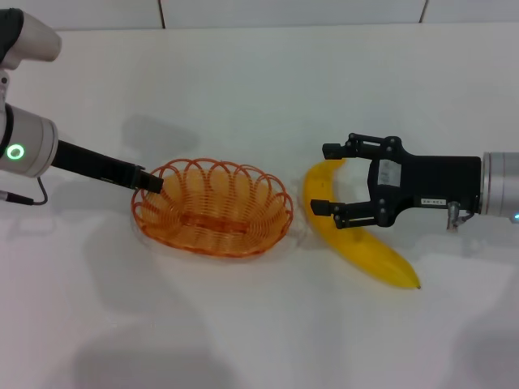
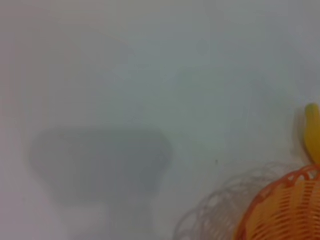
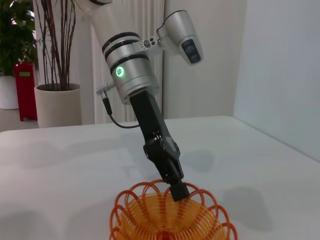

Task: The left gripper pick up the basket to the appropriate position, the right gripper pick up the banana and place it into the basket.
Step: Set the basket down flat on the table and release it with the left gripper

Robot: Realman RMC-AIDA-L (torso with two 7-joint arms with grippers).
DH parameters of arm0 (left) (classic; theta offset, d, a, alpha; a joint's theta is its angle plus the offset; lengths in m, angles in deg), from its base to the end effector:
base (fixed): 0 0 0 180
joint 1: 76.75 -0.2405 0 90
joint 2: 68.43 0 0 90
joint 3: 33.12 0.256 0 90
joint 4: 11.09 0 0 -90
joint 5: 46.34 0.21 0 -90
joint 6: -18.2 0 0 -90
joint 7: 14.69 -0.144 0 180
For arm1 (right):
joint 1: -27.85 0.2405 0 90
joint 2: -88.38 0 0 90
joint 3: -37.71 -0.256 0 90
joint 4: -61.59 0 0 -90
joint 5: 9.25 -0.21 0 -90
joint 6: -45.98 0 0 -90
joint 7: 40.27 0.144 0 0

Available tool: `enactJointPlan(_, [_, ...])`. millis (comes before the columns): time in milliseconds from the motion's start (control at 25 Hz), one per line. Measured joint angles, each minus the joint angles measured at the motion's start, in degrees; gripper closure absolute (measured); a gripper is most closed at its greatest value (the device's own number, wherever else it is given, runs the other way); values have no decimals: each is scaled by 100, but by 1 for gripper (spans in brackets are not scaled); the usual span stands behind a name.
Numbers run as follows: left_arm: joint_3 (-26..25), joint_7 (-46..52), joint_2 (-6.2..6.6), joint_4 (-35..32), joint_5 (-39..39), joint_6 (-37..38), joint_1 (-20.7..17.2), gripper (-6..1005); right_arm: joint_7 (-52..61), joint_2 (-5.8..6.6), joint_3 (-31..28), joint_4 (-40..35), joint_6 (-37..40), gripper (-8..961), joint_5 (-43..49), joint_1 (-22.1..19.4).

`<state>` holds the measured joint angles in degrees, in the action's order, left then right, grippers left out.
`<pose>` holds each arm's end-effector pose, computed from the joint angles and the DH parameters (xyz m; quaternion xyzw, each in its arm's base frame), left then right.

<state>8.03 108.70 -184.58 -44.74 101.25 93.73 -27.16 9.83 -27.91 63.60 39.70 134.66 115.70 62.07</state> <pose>-0.2382 0.4055 -0.0096 -0.8909 -0.4340 0.0164 0.1328 0.2810 0.3211 -0.0179 -0.9581 0.0723 0.2286 0.1565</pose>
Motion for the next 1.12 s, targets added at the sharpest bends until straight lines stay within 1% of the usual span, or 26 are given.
enactJointPlan(840, [-60, 58, -9, -1, -148, 14, -52, 924, 0, 18, -5, 0, 0, 71, -6, -65])
enactJointPlan(1120, [-69, 96, 15, -20, -158, -11, -126, 922, 0, 19, -5, 0, 0, 72, -6, -65])
